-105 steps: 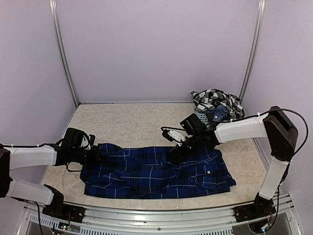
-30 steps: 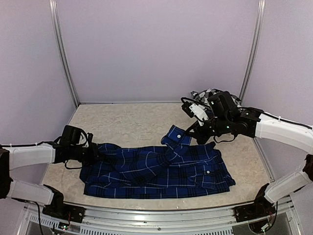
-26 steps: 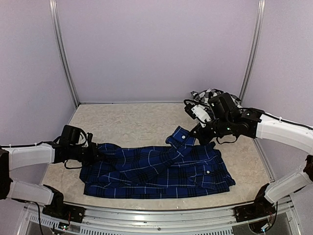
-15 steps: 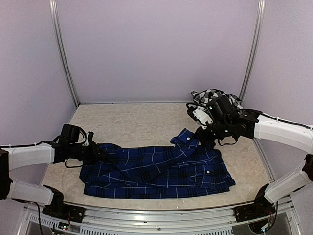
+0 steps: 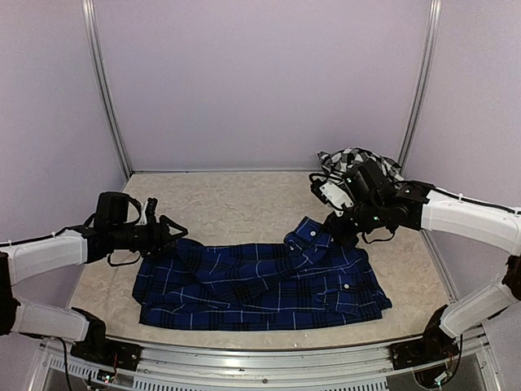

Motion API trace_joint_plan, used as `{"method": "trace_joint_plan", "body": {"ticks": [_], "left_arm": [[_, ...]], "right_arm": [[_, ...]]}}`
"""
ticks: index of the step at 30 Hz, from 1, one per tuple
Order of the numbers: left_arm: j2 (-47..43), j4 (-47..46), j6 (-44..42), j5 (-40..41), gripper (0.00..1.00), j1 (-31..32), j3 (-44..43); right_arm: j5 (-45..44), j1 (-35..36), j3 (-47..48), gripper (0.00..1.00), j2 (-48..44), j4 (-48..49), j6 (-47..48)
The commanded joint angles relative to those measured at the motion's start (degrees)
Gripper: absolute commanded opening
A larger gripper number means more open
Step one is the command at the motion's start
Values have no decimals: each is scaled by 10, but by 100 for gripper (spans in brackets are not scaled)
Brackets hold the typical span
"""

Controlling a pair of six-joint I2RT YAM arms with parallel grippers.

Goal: Fold and stack the long sleeve shirts
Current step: Smooth out the rectangle-folded shirt at the center of the board.

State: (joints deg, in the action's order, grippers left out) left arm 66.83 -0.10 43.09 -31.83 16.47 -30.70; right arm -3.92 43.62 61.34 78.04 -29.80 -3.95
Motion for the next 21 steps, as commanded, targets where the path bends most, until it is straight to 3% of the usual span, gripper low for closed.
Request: {"method": "trace_joint_plan", "body": {"ticks": [1,11,21], "left_arm": [[2,48,-30,5,68,-4,-33],[-24,43,-34,-8,71,-4,-29],[84,56,-65,-3,70,-3,-90]], "right_arm": [[10,-5,26,0,-16,-25,-4],[175,-4,-1,0,-98,-13,33],[329,14,17,0,-126,-26,33]]}}
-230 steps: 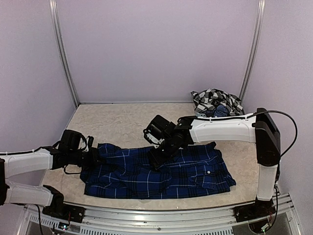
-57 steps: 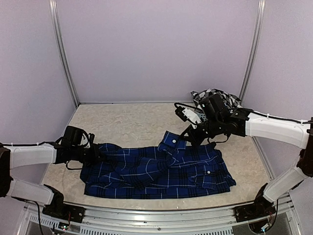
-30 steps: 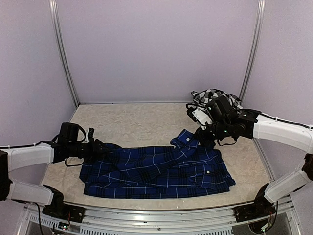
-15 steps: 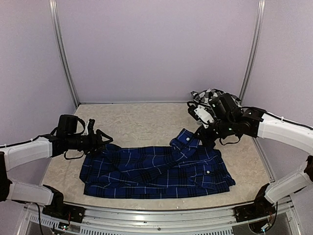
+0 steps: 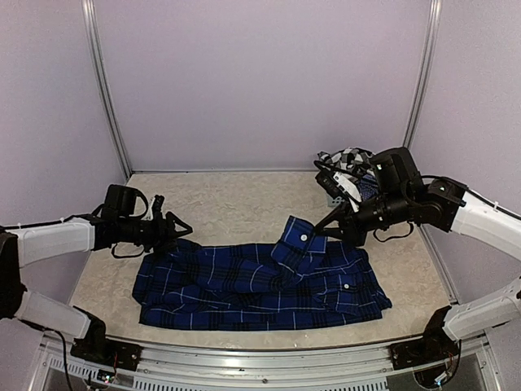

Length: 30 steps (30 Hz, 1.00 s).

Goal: Fold and stack the long sleeve shirts
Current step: Smooth out the rectangle-folded shirt at the center of the board.

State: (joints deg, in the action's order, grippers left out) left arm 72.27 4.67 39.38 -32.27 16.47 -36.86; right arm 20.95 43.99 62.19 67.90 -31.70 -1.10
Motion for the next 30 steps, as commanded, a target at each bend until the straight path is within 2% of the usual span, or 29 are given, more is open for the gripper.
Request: {"method": "trace_joint_plan", "body": {"ticks": [1,11,20,23,30], "left_arm": [[41,11,-34,0,70,-2,-33],[107,73,-86,-3,62,39,-74],[111,132,-119,2,53,67,-64],[97,155,-127,23,52,68,-53],[87,179,-121,88,50,66,-31]], "right_arm": [[88,12,10,0,-29,-8,5],[116,13,24,0,-75,-9,-11],[89,13,35,0,-84,-20,-28],[63,14,37,0,-79,-24,-37],[-66,11,59,0,-39,-47,-79]]}}
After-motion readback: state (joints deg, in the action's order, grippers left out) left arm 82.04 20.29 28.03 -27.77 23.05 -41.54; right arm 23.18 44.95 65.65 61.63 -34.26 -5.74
